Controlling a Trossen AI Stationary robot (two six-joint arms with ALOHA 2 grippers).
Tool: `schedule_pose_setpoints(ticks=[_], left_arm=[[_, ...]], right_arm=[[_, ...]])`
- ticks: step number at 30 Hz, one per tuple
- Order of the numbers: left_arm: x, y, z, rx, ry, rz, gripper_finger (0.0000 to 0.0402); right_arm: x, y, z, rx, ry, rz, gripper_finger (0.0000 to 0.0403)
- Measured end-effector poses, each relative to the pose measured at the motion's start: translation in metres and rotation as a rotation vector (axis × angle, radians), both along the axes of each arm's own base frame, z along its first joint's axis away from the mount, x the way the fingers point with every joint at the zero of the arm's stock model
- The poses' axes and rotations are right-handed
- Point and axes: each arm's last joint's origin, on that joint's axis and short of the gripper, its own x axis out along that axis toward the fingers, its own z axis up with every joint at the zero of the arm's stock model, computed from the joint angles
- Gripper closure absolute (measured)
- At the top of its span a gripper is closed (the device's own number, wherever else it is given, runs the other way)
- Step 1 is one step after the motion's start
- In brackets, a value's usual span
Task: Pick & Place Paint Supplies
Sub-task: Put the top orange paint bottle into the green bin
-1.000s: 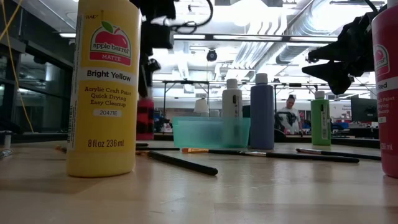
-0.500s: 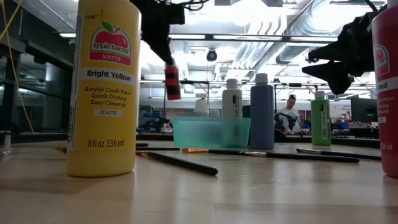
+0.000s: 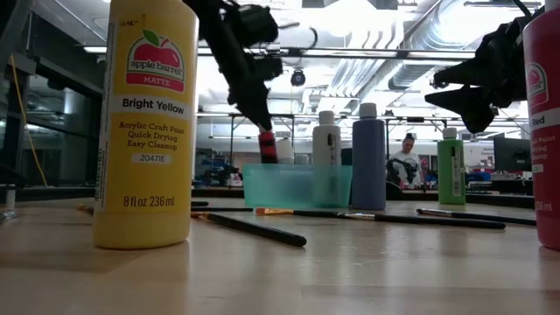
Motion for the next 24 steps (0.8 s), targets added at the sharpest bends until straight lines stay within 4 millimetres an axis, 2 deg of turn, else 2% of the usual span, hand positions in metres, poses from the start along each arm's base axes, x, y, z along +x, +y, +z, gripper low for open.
schedule_pose_setpoints(ticks=[10,16,24], left_arm=[[0.044,0.045,-0.013,-0.041,0.076,0.143,0.0284],[0.061,0.056,-0.024,-0.102,0.117,0.221,0.0284],[0.063,0.062,-0.026,-0.133,0.077,0.299,0.0284]], right_arm=[[0.0,0.0,0.0,0.0,0.0,0.0,0.018],[0.0,0.0,0.0,0.0,0.0,0.0,0.018],[0.0,0.0,0.0,0.0,0.0,0.0,0.018]])
